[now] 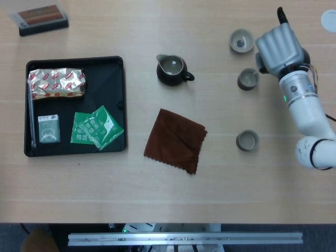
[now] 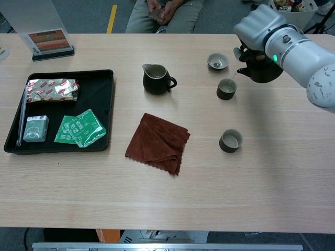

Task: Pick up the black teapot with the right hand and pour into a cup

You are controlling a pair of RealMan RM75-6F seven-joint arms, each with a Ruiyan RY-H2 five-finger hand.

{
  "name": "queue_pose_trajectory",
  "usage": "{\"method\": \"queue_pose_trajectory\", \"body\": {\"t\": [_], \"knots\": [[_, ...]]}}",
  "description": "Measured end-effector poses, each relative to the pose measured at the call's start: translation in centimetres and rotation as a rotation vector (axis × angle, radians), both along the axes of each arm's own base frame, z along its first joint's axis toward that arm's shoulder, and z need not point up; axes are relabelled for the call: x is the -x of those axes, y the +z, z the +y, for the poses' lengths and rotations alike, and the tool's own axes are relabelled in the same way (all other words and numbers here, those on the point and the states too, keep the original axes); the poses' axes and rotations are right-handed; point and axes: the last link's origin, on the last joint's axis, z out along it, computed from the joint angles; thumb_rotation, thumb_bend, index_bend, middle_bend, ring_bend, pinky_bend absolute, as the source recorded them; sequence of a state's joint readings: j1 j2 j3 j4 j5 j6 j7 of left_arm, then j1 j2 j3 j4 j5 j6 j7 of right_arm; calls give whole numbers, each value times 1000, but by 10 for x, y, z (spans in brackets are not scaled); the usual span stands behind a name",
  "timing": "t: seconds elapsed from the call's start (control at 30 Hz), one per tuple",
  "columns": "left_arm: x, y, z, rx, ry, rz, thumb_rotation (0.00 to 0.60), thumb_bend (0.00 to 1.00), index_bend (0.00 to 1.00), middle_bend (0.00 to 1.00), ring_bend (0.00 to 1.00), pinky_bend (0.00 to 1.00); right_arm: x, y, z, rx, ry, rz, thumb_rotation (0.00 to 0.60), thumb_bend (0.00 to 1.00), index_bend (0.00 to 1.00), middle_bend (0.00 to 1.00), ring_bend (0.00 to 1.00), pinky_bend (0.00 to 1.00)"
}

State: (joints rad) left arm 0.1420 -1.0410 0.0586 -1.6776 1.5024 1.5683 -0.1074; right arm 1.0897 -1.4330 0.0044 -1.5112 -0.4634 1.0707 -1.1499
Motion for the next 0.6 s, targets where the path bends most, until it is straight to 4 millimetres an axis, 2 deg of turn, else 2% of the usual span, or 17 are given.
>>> {"method": "queue_pose_trajectory", "body": {"t": [0.6], "knots": [[0,0,1,1,0,3,600,218,0,0,0,0,6,-1,4,5,-18,-59,283,550,1000,905,860,85]]}}
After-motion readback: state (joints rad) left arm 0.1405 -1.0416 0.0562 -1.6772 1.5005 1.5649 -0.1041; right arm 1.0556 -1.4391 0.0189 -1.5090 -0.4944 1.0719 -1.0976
